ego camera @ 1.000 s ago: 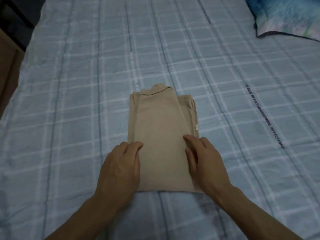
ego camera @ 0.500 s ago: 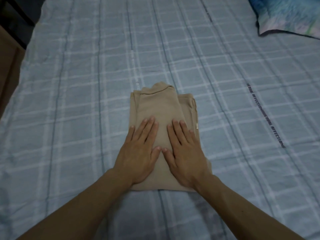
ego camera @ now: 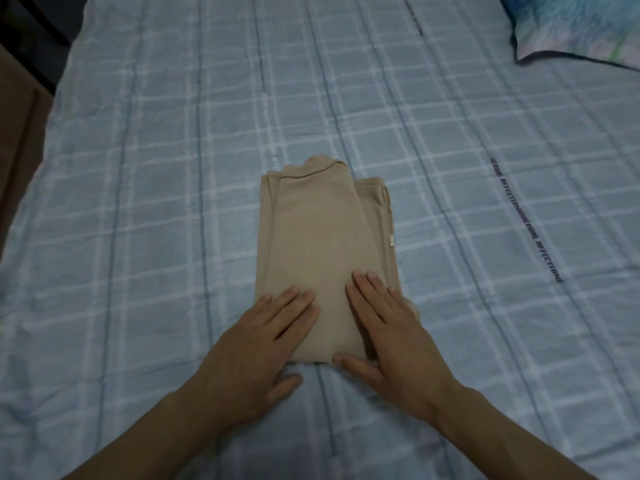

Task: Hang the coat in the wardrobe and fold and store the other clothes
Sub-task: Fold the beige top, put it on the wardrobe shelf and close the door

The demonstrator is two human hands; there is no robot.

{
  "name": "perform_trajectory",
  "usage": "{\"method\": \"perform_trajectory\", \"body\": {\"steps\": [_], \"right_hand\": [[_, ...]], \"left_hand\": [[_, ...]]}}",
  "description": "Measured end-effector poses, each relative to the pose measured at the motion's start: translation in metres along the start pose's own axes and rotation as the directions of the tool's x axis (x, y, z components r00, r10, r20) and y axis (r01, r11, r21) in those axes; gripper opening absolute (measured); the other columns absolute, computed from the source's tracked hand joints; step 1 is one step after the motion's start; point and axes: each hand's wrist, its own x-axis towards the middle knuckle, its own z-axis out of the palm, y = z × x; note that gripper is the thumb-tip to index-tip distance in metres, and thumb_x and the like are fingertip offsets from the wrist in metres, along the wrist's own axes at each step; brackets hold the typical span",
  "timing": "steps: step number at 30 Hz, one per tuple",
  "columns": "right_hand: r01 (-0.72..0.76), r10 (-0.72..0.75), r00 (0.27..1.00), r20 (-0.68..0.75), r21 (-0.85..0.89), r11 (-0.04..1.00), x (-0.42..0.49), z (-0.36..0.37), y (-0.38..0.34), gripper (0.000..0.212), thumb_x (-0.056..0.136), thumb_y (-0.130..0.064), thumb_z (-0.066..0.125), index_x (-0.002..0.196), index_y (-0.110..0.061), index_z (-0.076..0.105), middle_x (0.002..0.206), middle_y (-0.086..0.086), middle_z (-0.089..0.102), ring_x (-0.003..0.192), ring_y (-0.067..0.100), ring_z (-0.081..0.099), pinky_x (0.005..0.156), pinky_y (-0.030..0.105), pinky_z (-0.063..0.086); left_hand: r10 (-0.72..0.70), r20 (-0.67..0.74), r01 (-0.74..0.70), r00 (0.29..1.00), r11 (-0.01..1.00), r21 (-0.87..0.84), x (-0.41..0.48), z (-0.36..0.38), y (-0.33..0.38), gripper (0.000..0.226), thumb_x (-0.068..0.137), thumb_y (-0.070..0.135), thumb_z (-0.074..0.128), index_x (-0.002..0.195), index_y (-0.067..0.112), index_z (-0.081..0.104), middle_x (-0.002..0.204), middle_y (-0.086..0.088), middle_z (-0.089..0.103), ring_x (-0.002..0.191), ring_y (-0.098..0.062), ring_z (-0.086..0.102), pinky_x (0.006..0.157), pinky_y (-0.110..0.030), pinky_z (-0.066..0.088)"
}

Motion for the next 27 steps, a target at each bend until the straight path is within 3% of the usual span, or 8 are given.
{"method": "perform_trajectory", "body": {"steps": [3,9,13,16,20,22,25,27], "right_hand": [[0.034,-0.031,0.999,0.044,-0.065,0.997,-0.004,0.002,0.001,0.106,0.078,-0.061,0.059,0.158,-0.011,0.012,0.166,0.004,0.002,0.153,0.017,-0.003,0.122,0.037,0.005],[-0.044,0.037,0.997,-0.066,-0.114,0.992,0.003,0.009,-0.011,0.084,0.074,-0.029,0.062,0.149,-0.003,0.036,0.158,0.017,0.032,0.146,0.032,0.03,0.115,0.05,0.033],[-0.036,0.013,0.986,-0.169,-0.138,0.99,0.009,0.006,-0.013,0.061,0.075,-0.01,0.044,0.134,0.0,0.056,0.143,0.019,0.053,0.132,0.034,0.051,0.104,0.05,0.047],[-0.013,-0.017,0.974,-0.224,-0.131,0.991,0.008,-0.007,-0.012,0.062,0.061,0.003,0.07,0.122,-0.001,0.066,0.129,0.017,0.064,0.118,0.033,0.063,0.092,0.045,0.053],[-0.018,0.004,0.98,-0.2,-0.068,0.997,-0.004,-0.026,-0.019,0.072,0.05,0.008,0.082,0.12,-0.006,0.067,0.124,0.012,0.068,0.111,0.031,0.067,0.081,0.04,0.058],[0.006,-0.013,0.988,-0.152,-0.044,0.999,-0.016,-0.036,-0.024,0.066,0.061,0.006,0.078,0.124,-0.008,0.065,0.129,0.011,0.065,0.115,0.031,0.065,0.083,0.04,0.057],[0.009,-0.01,0.999,-0.043,-0.015,1.0,-0.042,-0.049,-0.035,0.058,0.08,-0.003,0.064,0.137,-0.013,0.055,0.144,0.006,0.053,0.128,0.028,0.054,0.095,0.041,0.051],[-0.004,0.005,0.999,0.05,-0.021,1.0,-0.061,-0.055,-0.042,0.057,0.087,-0.01,0.057,0.143,-0.018,0.049,0.149,0.002,0.047,0.132,0.025,0.049,0.101,0.04,0.048]], "left_hand": [[-0.005,-0.044,0.004,0.999,1.0,-0.022,0.003,0.003,0.001,0.083,0.079,0.034,0.065,0.152,0.012,0.033,0.161,-0.006,0.028,0.148,-0.024,0.026,0.113,-0.048,0.036],[-0.022,-0.16,0.029,0.987,0.999,0.042,0.017,0.002,0.007,0.072,0.069,0.012,0.073,0.139,0.006,0.053,0.144,-0.012,0.053,0.131,-0.031,0.052,0.1,-0.046,0.05],[0.027,-0.224,-0.007,0.974,0.996,0.09,0.023,-0.006,0.007,0.054,0.07,0.015,0.06,0.123,0.008,0.068,0.128,-0.009,0.066,0.113,-0.029,0.066,0.082,-0.04,0.059],[0.005,-0.224,0.011,0.975,0.997,0.072,0.025,-0.017,0.006,0.061,0.057,0.006,0.074,0.117,0.009,0.071,0.121,-0.01,0.07,0.103,-0.029,0.071,0.073,-0.04,0.061],[-0.001,-0.305,0.03,0.952,0.996,0.09,0.016,-0.032,0.021,0.052,0.074,0.013,0.044,0.117,0.011,0.071,0.118,-0.011,0.071,0.1,-0.027,0.072,0.072,-0.04,0.06],[-0.001,-0.334,0.03,0.943,0.996,0.083,0.005,-0.033,0.032,0.051,0.073,0.008,0.061,0.123,0.016,0.065,0.118,-0.01,0.071,0.098,-0.026,0.072,0.072,-0.04,0.059],[-0.006,-0.306,0.007,0.952,1.0,0.002,-0.017,-0.032,0.054,0.081,0.056,0.006,0.091,0.126,0.021,0.051,0.117,-0.008,0.072,0.094,-0.023,0.073,0.069,-0.037,0.06],[-0.023,-0.273,0.021,0.962,1.0,-0.012,-0.033,-0.031,0.071,0.089,0.048,0.014,0.097,0.124,0.023,0.051,0.113,-0.004,0.073,0.088,-0.019,0.074,0.063,-0.031,0.06]]}}
